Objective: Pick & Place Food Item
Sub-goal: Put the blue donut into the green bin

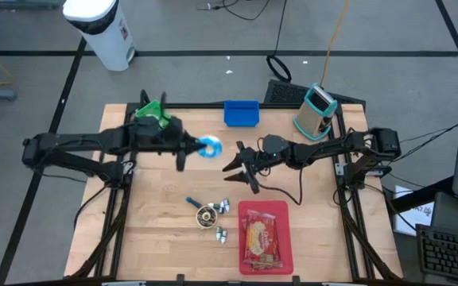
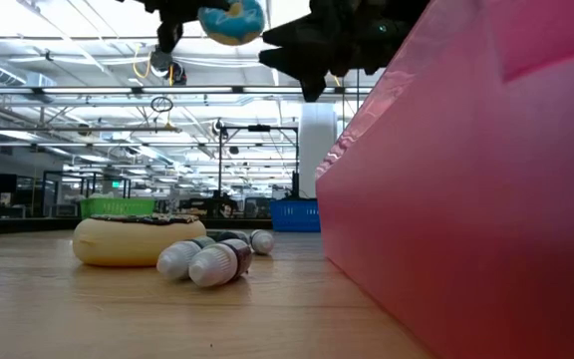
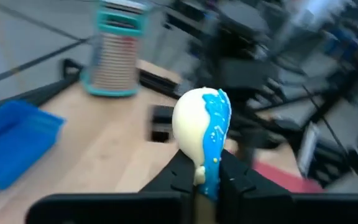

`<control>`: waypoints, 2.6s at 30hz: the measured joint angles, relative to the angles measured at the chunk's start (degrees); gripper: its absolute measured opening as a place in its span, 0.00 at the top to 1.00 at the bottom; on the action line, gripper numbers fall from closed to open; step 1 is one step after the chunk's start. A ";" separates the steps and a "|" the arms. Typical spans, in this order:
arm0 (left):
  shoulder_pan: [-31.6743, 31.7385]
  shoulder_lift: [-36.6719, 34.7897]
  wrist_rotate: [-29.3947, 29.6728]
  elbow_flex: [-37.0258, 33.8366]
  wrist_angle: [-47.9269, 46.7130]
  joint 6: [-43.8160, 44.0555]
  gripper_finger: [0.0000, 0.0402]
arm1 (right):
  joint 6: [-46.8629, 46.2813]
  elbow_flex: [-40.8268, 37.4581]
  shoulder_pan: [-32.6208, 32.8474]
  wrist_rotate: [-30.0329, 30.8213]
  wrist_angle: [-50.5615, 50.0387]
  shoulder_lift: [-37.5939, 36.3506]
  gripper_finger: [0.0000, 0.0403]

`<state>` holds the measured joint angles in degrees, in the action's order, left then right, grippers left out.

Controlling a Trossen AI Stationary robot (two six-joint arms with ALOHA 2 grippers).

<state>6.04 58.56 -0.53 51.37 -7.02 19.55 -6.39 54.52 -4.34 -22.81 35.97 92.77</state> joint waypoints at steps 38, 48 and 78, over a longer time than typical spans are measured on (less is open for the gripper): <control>48.49 -9.82 15.26 -24.49 -5.85 41.80 0.94 | -2.12 0.07 0.26 0.04 -5.91 -0.12 0.48; 49.84 -4.79 20.94 -28.15 -2.76 46.61 0.95 | -2.12 0.07 1.06 0.02 -5.86 -0.12 0.48; 54.05 0.71 21.61 -28.07 3.93 51.12 0.88 | -1.95 0.07 1.07 0.00 -6.30 -0.11 0.48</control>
<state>60.09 59.27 21.08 23.31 -3.09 70.67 -8.34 54.59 -3.27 -22.81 29.67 92.66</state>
